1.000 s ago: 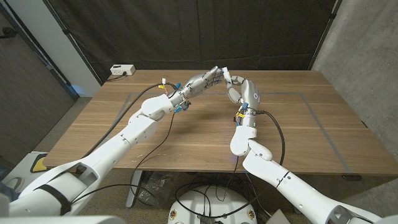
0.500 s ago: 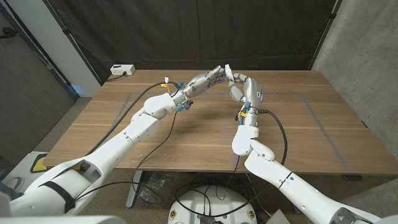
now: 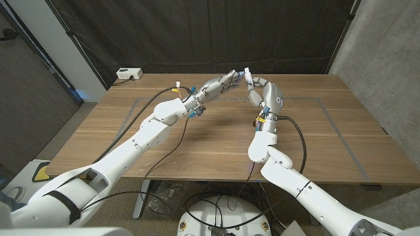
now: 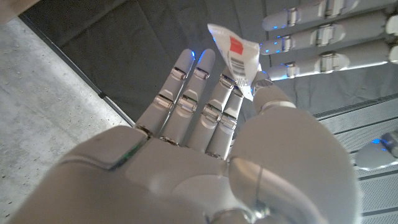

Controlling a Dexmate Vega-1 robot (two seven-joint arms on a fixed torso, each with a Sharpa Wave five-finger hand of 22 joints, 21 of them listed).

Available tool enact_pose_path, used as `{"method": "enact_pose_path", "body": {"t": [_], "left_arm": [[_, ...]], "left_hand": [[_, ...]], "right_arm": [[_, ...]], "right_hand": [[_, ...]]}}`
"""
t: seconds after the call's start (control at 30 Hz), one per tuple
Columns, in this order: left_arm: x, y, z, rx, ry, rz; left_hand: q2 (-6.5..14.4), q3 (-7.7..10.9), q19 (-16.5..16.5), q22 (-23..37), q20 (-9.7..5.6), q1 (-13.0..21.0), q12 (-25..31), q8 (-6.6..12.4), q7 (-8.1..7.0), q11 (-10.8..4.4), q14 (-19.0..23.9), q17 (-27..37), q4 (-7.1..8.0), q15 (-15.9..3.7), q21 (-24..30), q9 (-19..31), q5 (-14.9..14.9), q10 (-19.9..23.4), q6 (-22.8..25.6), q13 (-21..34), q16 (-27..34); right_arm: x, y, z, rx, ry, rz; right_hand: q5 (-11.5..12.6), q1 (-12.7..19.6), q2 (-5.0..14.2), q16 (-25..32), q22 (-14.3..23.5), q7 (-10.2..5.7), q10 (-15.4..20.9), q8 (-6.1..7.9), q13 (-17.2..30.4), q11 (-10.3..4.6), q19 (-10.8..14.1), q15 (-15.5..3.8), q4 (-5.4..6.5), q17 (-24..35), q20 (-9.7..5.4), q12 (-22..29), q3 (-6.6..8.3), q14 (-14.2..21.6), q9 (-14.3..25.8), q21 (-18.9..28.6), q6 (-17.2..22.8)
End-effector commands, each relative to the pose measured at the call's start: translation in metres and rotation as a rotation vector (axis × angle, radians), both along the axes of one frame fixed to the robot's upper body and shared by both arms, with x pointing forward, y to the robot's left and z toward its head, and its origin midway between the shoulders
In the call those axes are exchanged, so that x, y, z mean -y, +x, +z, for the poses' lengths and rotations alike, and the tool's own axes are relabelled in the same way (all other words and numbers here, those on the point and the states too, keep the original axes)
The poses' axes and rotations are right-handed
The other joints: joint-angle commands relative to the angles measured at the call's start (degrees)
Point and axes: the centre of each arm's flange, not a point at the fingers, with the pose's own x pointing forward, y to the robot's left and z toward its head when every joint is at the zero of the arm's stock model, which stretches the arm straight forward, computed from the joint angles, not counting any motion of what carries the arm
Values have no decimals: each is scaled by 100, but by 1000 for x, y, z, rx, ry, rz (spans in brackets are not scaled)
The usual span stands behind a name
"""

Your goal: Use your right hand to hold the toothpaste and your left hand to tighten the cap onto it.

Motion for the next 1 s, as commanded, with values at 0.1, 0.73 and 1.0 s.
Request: {"method": "enact_pose_path", "body": {"t": [0.1, 0.73, 1.0], "left_arm": [[-7, -9, -10, 16, -19, 111], [-5, -13, -1, 190, 27, 278], [0, -15, 3, 252, 79, 317]], "left_hand": [[-1, -18, 19, -4, 8, 80, 13, 10, 14, -28, -11, 18, -38, 39, 43, 10, -10, -13, -2, 10, -14], [11, -11, -87, -6, 23, 124, -10, 5, -782, -61, -73, 14, -47, 36, 7, 10, -22, -97, -63, 9, -31], [13, -13, -129, -6, 20, 123, -17, 10, -829, -66, -103, 13, -44, 28, -7, 9, -23, -123, -54, 8, -40]], "right_arm": [[12, 10, 0, -21, 25, -27], [3, 6, -8, -38, 10, -13], [0, 2, -9, -28, 5, -4]], "right_hand": [[38, 9, 56, -3, -4, -116, 18, -9, 6, -18, -23, -319, -11, 22, -465, -4, 38, 51, 5, 43, 162], [36, -9, 56, -6, -3, -115, 32, -27, 7, 9, -28, -313, -1, 24, -462, -15, 34, 49, 7, 41, 175], [36, -7, 52, -11, -3, -114, 42, -36, 8, -2, -30, -318, -5, 23, -463, -16, 35, 43, 7, 40, 174]]}}
